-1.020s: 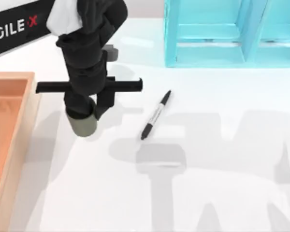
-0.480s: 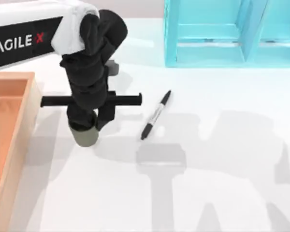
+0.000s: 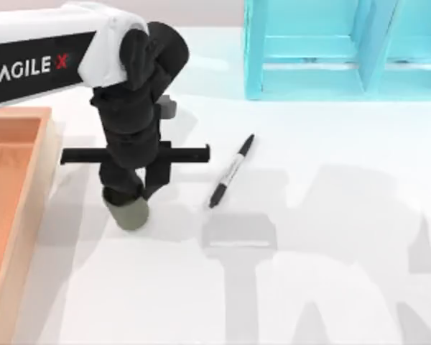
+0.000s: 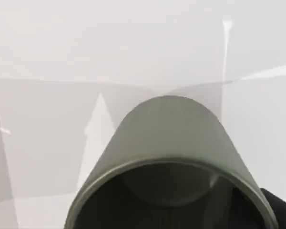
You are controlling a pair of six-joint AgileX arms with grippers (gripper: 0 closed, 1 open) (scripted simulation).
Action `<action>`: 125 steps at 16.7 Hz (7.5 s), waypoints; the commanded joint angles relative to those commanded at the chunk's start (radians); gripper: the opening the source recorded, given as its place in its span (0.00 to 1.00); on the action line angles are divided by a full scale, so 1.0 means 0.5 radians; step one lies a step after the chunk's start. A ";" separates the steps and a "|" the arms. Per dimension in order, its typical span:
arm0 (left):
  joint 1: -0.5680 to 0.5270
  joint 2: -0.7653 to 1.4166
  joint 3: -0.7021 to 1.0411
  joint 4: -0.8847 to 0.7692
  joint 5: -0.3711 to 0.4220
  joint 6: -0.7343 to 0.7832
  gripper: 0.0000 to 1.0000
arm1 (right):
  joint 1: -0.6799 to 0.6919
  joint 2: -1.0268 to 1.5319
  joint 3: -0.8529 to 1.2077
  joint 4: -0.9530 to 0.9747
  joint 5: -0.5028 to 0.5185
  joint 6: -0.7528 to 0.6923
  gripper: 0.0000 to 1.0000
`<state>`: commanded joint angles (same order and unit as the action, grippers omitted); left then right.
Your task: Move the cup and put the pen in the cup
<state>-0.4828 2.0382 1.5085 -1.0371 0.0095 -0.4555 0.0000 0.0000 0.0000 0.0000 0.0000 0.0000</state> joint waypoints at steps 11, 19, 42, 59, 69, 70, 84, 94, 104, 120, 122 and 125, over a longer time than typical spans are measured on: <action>0.000 0.000 0.000 0.000 0.000 0.000 1.00 | 0.000 0.000 0.000 0.000 0.000 0.000 1.00; -0.005 -0.001 0.000 0.000 0.001 -0.001 1.00 | 0.000 0.000 0.000 0.000 0.000 0.000 1.00; -0.049 0.099 1.279 -1.160 -0.043 0.016 1.00 | 0.000 0.000 0.000 0.000 0.000 0.000 1.00; -0.507 0.972 1.676 -0.637 -0.445 0.433 1.00 | 0.000 0.000 0.000 0.000 0.000 0.000 1.00; -0.429 1.090 1.203 -0.026 -0.443 0.517 1.00 | 0.000 0.000 0.000 0.000 0.000 0.000 1.00; -0.428 1.091 1.198 -0.019 -0.442 0.518 1.00 | 0.000 0.000 0.000 0.000 0.000 0.000 1.00; -0.428 1.091 1.198 -0.019 -0.442 0.518 0.17 | 0.000 0.000 0.000 0.000 0.000 0.000 1.00; -0.428 1.091 1.198 -0.019 -0.442 0.518 0.00 | 0.000 0.000 0.000 0.000 0.000 0.000 1.00; -0.674 0.425 0.844 -0.250 -0.372 0.258 0.00 | 0.000 0.000 0.000 0.000 0.000 0.000 1.00; -0.726 -0.058 0.274 0.213 -0.463 0.289 0.00 | 0.000 0.000 0.000 0.000 0.000 0.000 1.00; -0.699 -0.197 0.036 0.515 -0.498 0.349 0.00 | 0.000 0.000 0.000 0.000 0.000 0.000 1.00; -0.648 -0.441 -0.383 1.043 -0.548 0.450 0.00 | 0.000 0.000 0.000 0.000 0.000 0.000 1.00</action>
<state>-0.8066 1.8175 1.3170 -0.5156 -0.2644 -0.2307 0.0000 0.0000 0.0000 0.0000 0.0000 0.0000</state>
